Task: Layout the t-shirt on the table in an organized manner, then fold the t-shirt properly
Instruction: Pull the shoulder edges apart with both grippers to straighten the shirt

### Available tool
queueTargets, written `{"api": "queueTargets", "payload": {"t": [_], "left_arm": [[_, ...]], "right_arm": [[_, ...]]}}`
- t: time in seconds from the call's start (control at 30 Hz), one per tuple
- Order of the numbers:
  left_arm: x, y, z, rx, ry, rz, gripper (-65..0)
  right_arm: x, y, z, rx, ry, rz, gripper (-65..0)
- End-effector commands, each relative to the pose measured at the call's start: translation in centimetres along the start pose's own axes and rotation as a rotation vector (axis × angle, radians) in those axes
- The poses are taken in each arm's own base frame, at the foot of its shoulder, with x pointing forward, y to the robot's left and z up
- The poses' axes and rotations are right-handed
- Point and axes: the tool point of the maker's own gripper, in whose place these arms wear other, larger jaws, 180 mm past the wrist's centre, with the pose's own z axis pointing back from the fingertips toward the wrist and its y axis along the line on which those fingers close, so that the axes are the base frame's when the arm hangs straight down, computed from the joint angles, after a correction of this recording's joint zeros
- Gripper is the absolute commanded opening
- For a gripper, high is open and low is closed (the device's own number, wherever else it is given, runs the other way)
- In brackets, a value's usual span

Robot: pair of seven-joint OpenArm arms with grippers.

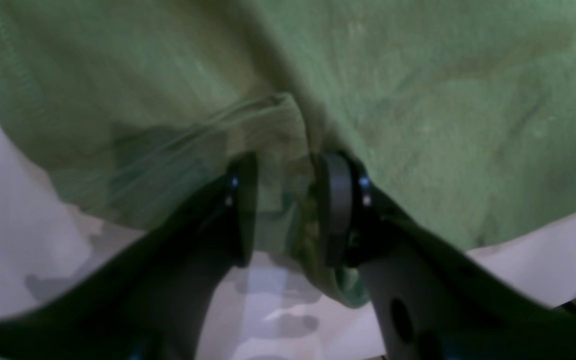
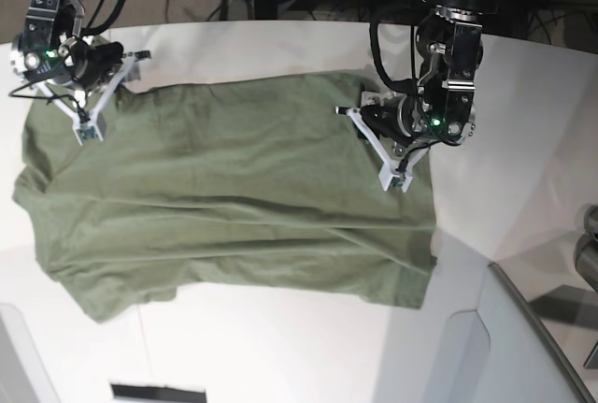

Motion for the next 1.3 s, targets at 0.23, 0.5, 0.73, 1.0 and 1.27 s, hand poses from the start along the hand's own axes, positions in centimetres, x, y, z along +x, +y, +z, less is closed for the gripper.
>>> {"api": "queueTargets", "payload": {"t": [0.23, 0.5, 0.73, 1.0, 1.27], "left_arm": [[1.5, -0.1, 2.0, 0.009, -0.036, -0.037, -45.7], [-0.1, 0.4, 0.3, 0.01, 0.035, -0.014, -45.7], [0.0, 0.6, 0.2, 0.013, 0.007, -0.013, -47.4], [0.1, 0.5, 0.3, 0.013, 0.004, -0.015, -65.0], [0.6, 1.7, 2.1, 0.048, -0.042, -0.056, -65.0]], "right_arm": [[0.8, -0.5, 0.3, -0.014, -0.025, 0.005, -65.0], [0.8, -0.5, 0.3, -0.014, -0.025, 0.005, -65.0], [0.7, -0.5, 0.3, -0.014, -0.024, 0.005, -65.0], [0.7, -0.5, 0.3, -0.014, -0.024, 0.005, -65.0], [0.7, -0.5, 0.3, -0.014, -0.024, 0.005, -65.0]]}}
